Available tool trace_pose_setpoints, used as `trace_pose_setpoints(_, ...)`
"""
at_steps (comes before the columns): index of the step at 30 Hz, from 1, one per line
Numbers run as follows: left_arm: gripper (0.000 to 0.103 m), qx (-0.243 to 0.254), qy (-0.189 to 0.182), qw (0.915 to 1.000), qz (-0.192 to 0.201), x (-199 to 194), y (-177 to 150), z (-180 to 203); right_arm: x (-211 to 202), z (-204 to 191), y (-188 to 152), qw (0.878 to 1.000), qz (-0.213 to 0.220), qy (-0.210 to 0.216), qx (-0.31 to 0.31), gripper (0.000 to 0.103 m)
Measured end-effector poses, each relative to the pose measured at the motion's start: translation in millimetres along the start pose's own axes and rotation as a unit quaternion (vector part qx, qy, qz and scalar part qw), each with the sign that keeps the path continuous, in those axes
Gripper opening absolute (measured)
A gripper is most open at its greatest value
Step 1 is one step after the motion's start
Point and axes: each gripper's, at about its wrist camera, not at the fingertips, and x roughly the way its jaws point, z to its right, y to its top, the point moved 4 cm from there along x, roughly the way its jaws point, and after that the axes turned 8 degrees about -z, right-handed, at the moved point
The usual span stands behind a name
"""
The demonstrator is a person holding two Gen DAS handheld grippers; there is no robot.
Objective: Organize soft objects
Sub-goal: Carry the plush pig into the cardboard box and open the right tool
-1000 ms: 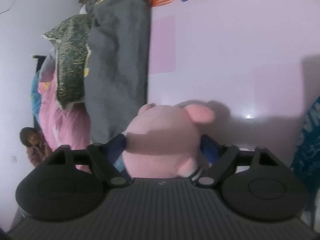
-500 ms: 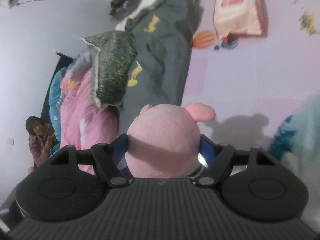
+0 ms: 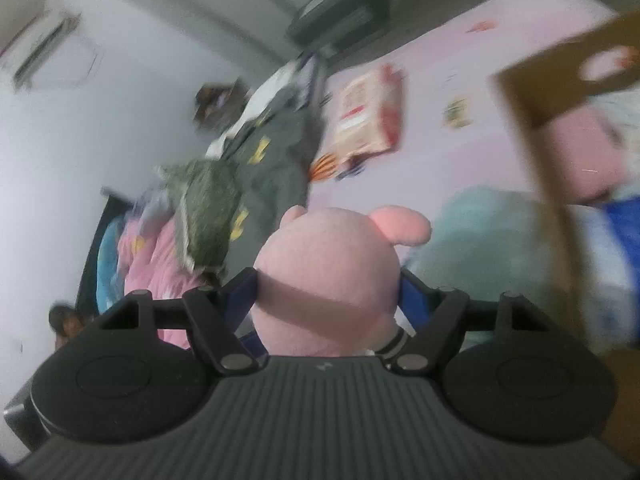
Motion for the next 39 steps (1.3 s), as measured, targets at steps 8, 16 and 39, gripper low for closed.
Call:
trace_pose_setpoints(8,0.074,0.004,-0.019,0.9991,-0.039,40,-7,23,-91,83,-5,0.992,0.084,-0.080,0.050,0.073)
trace_pose_setpoints(16,0.074,-0.032,0.019,0.9983,-0.044,38,-13,-18,-74,146,27,0.945,0.046,-0.324,-0.006,0.073)
trace_pose_setpoints(39,0.074,-0.063,0.027,0.9966,-0.047,28,-25,-55,-28,141,18,0.948,-0.016,-0.317,-0.026,0.085)
